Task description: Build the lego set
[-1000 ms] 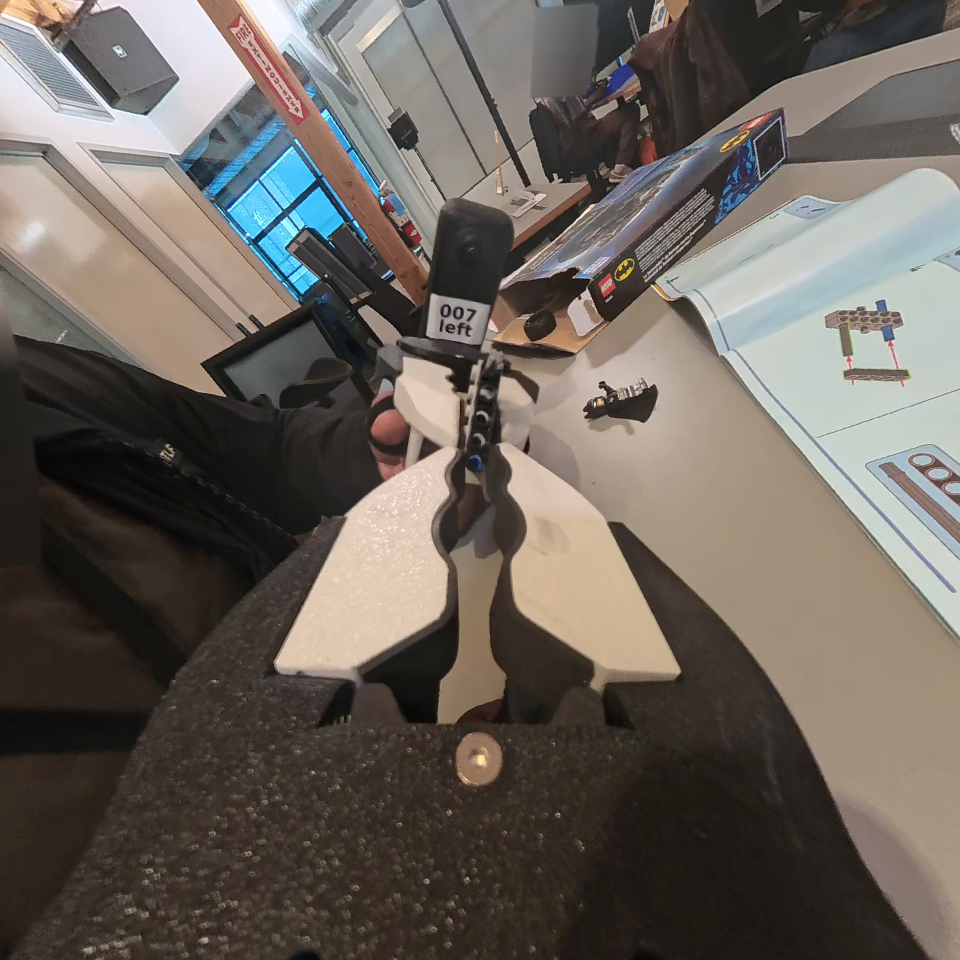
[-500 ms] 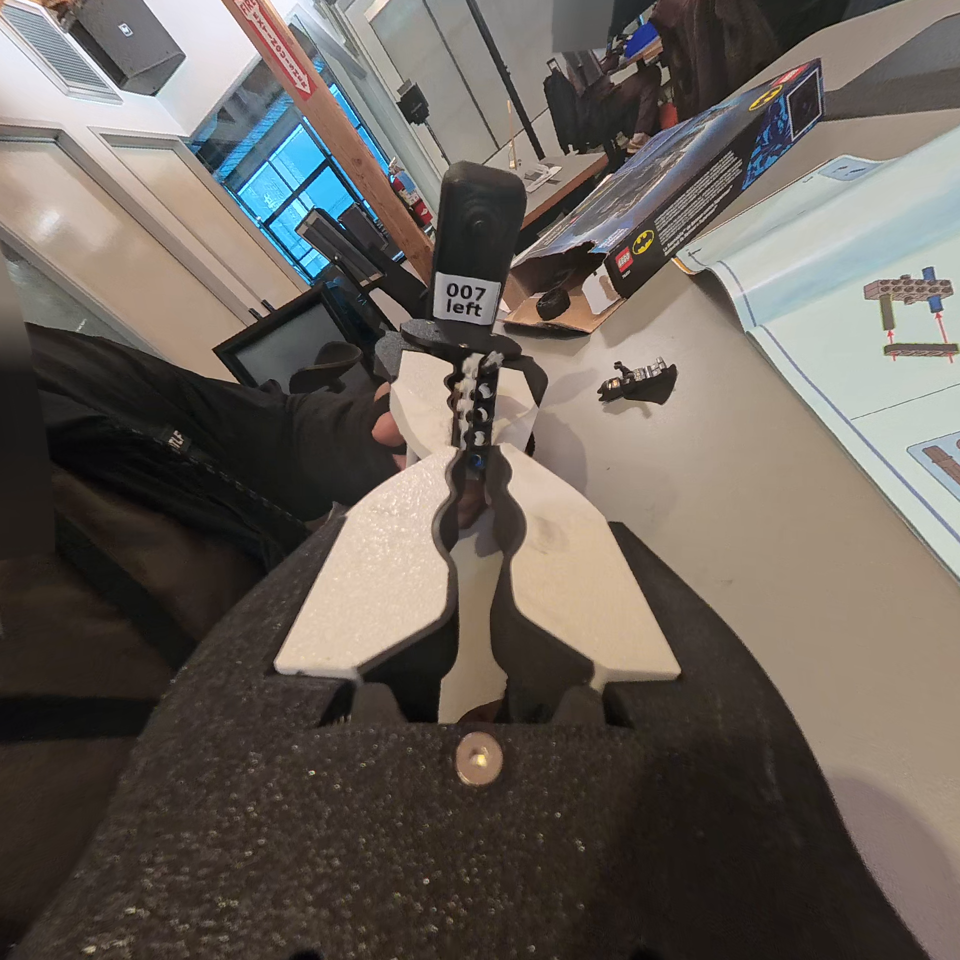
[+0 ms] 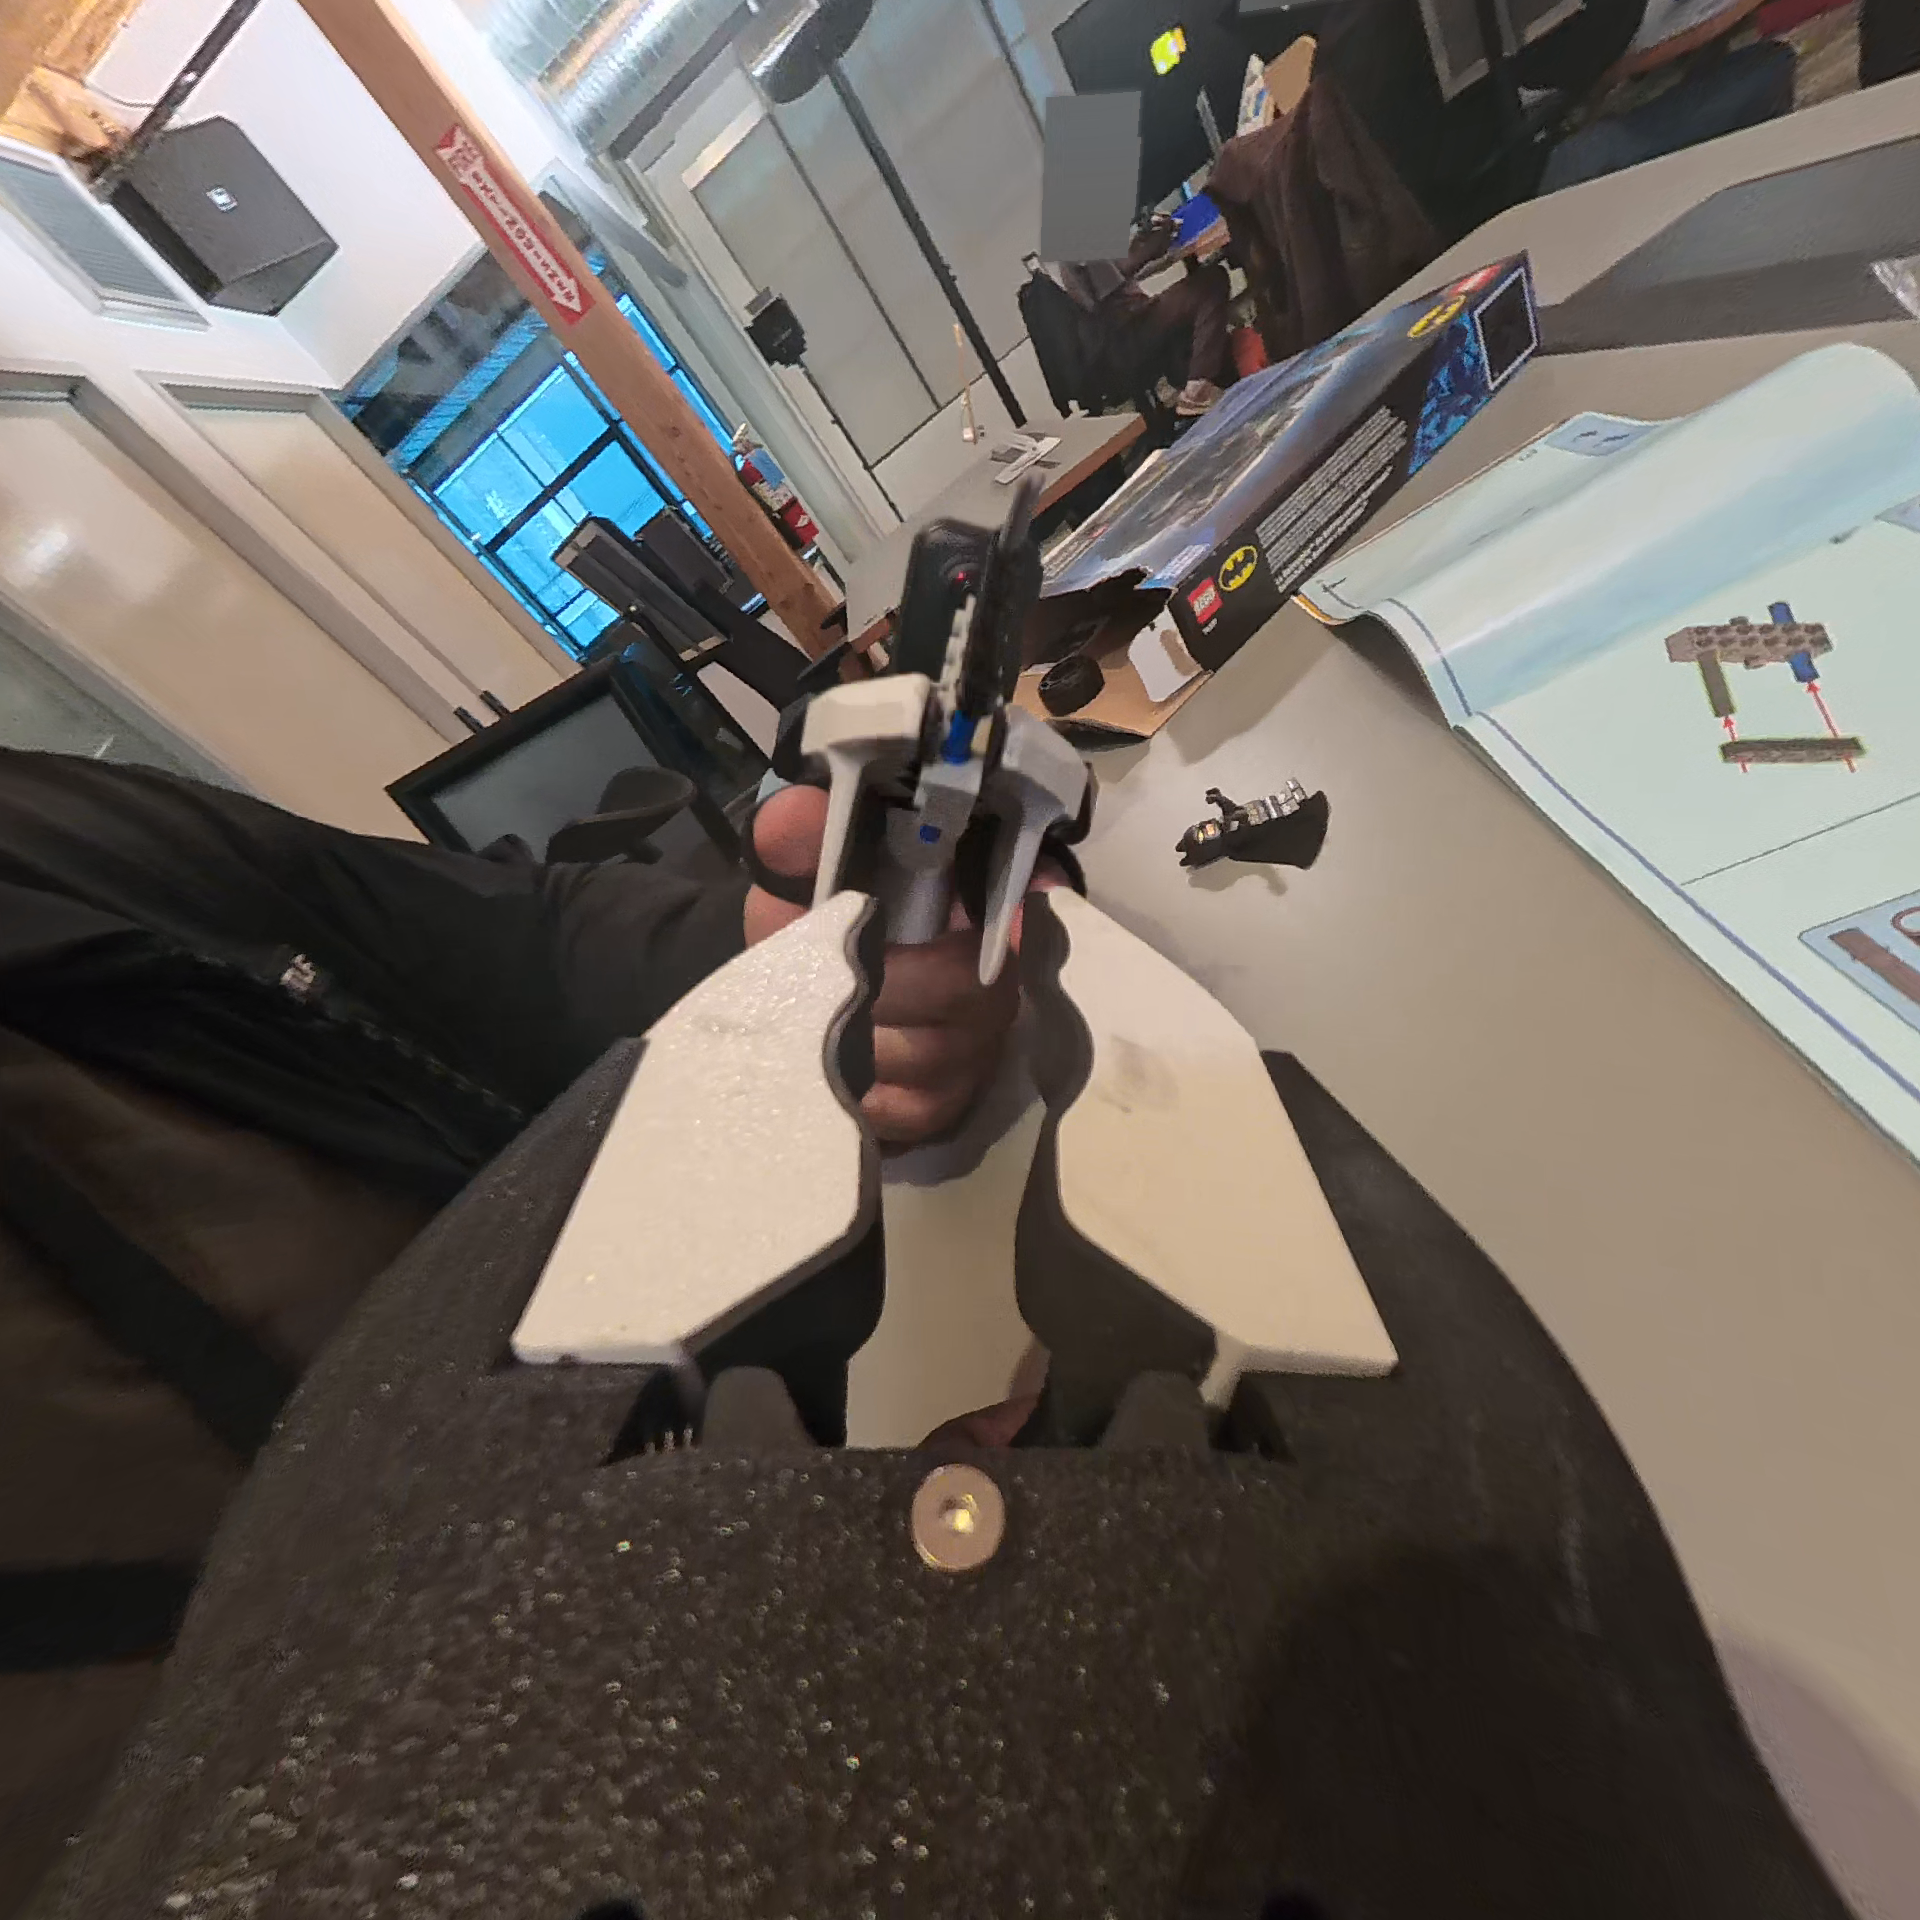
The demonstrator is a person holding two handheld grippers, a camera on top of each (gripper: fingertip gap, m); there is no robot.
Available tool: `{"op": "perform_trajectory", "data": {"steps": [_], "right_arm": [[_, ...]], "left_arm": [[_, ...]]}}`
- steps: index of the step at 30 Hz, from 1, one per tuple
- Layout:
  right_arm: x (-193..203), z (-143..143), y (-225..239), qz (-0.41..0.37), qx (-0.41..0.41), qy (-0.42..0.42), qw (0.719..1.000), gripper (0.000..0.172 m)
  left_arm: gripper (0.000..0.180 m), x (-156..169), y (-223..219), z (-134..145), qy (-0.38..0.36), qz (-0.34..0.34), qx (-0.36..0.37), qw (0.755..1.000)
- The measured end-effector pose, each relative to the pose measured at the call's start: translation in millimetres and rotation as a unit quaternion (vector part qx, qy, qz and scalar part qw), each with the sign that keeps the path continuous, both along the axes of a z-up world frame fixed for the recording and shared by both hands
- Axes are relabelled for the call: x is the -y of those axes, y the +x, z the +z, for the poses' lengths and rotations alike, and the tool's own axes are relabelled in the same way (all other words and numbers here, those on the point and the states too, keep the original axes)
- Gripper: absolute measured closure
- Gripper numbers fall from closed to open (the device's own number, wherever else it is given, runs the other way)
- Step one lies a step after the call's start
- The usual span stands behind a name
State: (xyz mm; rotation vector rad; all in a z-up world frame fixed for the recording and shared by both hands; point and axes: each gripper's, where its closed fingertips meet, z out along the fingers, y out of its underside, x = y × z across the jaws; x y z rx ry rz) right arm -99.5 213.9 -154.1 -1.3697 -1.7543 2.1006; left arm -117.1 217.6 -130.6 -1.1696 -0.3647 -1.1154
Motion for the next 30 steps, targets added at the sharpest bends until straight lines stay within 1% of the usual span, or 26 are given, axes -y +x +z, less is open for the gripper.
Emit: {"op": "perform_trajectory", "data": {"steps": [2, 6, 9, 14, 18, 20, 25, 30], "right_arm": [[4, -2, -3, -0.013, 0.009, -0.010, 1.000, 0.147], [10, 1, -6, -0.025, 0.020, -0.055, 0.998, 0.149], [13, 4, -6, -0.028, 0.016, -0.064, 0.997, 0.150], [11, 9, -7, -0.044, 0.009, -0.067, 0.997, 0.151], [13, 6, -7, -0.043, 0.015, -0.064, 0.997, 0.153], [15, 7, -6, -0.040, 0.009, -0.069, 0.997, 0.159], [14, 9, -5, -0.047, -0.008, -0.072, 0.996, 0.160], [6, 14, -4, -0.047, -0.018, -0.085, 0.995, 0.160]], "left_arm": [[0.168, 0, -1, 2, 0.013, 0.016, 0.010, 1.000], [0.168, -1, 5, 5, 0.027, 0.034, -0.006, 0.999], [0.168, -3, 7, 6, 0.033, 0.045, -0.015, 0.998], [0.168, -6, 13, 5, 0.029, 0.043, -0.031, 0.998], [0.168, -9, 18, 3, 0.020, 0.038, -0.045, 0.998], [0.168, -11, 20, 2, 0.013, 0.036, -0.051, 0.998], [0.168, -10, 21, 3, 0.015, 0.025, -0.048, 0.998], [0.167, -7, 17, 5, 0.020, 0.032, -0.053, 0.998]]}}
